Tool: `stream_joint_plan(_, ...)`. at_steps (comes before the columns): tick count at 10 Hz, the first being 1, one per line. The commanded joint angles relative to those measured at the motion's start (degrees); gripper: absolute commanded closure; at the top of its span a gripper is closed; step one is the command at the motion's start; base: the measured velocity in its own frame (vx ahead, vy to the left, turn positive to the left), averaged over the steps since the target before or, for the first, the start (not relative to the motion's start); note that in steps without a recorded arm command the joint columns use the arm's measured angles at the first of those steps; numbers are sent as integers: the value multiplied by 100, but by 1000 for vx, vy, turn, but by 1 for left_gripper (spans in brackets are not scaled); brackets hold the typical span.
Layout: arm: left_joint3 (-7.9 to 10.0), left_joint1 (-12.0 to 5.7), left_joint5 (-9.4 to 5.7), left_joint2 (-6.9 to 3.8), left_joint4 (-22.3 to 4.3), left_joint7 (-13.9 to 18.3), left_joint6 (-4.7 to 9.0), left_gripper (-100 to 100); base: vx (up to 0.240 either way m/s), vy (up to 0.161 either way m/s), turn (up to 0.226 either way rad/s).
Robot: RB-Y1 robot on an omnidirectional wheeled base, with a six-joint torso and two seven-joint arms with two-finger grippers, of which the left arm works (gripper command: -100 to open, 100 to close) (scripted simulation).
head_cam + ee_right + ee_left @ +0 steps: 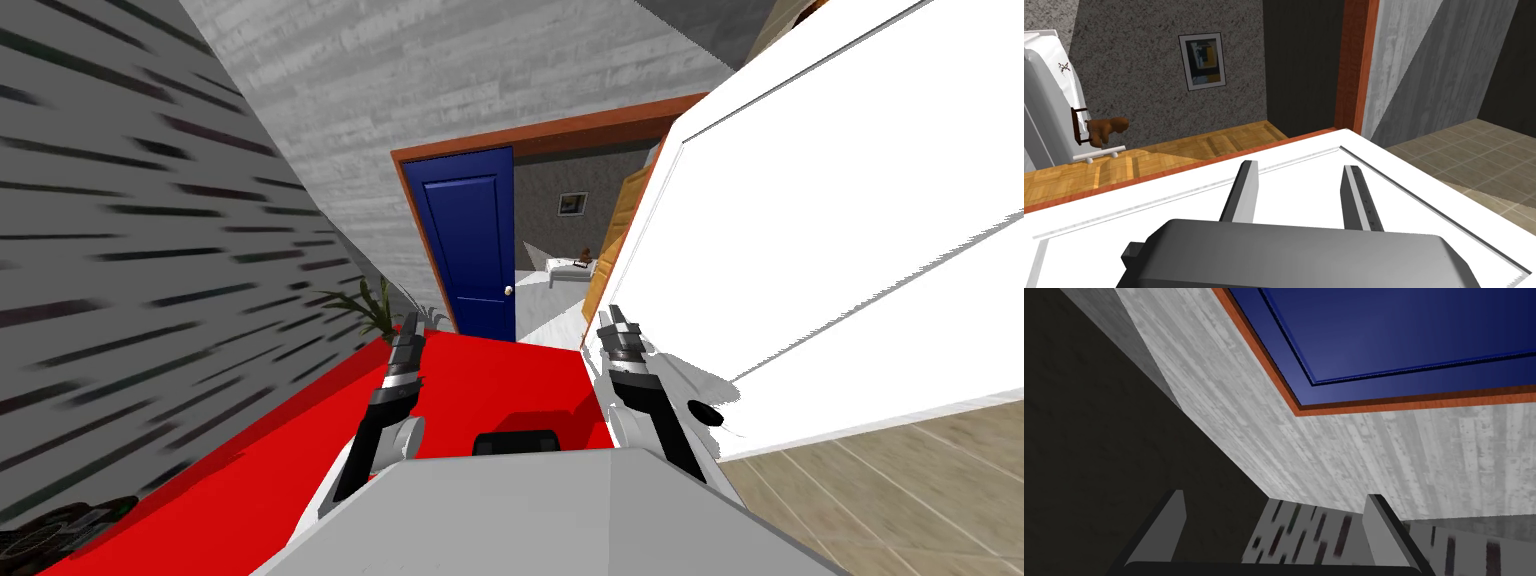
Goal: Pull the door open
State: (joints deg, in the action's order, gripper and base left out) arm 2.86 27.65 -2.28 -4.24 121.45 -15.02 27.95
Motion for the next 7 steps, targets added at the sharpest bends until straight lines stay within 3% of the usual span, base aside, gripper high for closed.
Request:
stream_joint_plan(1, 61, -87, 43, -30, -238, -174, 63, -100, 102, -22, -69)
stream_joint_plan(7, 213, -292, 236, -85, -995, -827, 256, -100, 92, -18, -67)
